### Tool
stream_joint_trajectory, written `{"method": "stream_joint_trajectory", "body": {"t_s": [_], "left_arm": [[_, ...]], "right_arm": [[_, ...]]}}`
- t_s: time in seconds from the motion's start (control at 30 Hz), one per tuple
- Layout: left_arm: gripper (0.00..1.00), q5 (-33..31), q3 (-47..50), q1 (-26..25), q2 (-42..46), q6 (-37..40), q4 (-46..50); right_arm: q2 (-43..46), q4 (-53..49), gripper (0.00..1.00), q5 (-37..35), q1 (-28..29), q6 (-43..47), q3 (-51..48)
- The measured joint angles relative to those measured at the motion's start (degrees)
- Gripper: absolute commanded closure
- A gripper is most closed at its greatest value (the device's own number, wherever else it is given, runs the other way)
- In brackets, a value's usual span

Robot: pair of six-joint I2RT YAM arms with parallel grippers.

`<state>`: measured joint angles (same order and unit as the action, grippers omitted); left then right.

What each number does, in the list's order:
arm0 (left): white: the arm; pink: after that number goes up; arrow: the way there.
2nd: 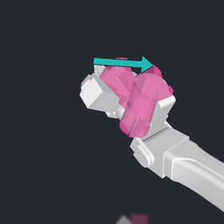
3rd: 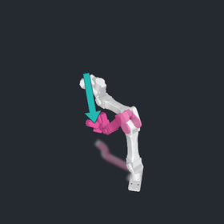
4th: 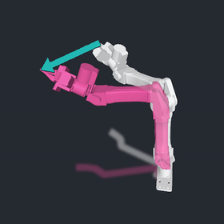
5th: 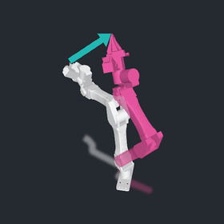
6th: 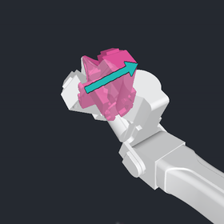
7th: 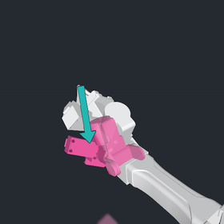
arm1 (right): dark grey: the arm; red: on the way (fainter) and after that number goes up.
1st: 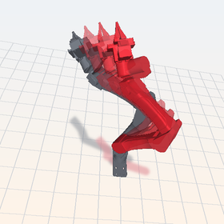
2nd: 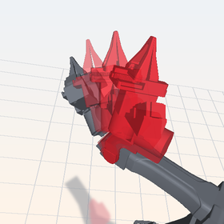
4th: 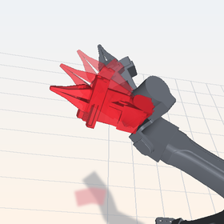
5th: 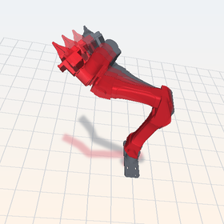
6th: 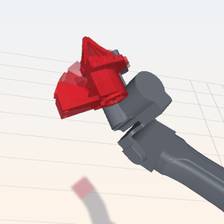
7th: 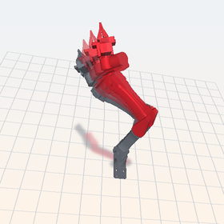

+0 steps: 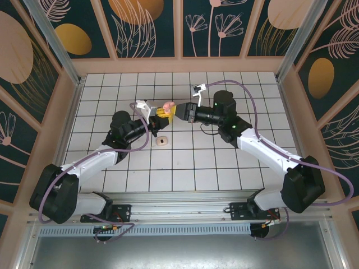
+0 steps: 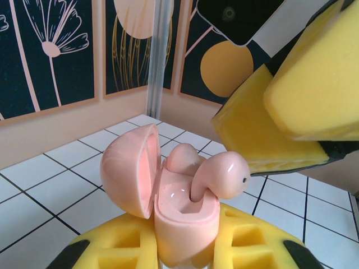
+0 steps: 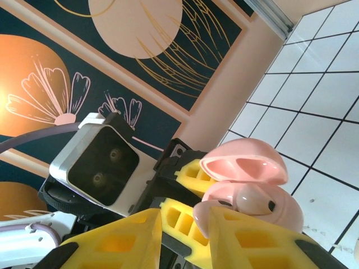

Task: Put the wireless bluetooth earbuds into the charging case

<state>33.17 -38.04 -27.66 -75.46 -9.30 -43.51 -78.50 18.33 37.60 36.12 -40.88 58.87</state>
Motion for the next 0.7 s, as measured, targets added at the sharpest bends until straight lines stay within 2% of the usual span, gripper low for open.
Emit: {"method": "stream_joint_trajectory", "body": {"t_s": [0.7], "left_arm": [[0.91,0.0,0.0,0.0,0.0,0.0,0.0]], "right_arm": [[-2.1,1.2,0.73,0.0,1.3,0.0,1.0]]}}
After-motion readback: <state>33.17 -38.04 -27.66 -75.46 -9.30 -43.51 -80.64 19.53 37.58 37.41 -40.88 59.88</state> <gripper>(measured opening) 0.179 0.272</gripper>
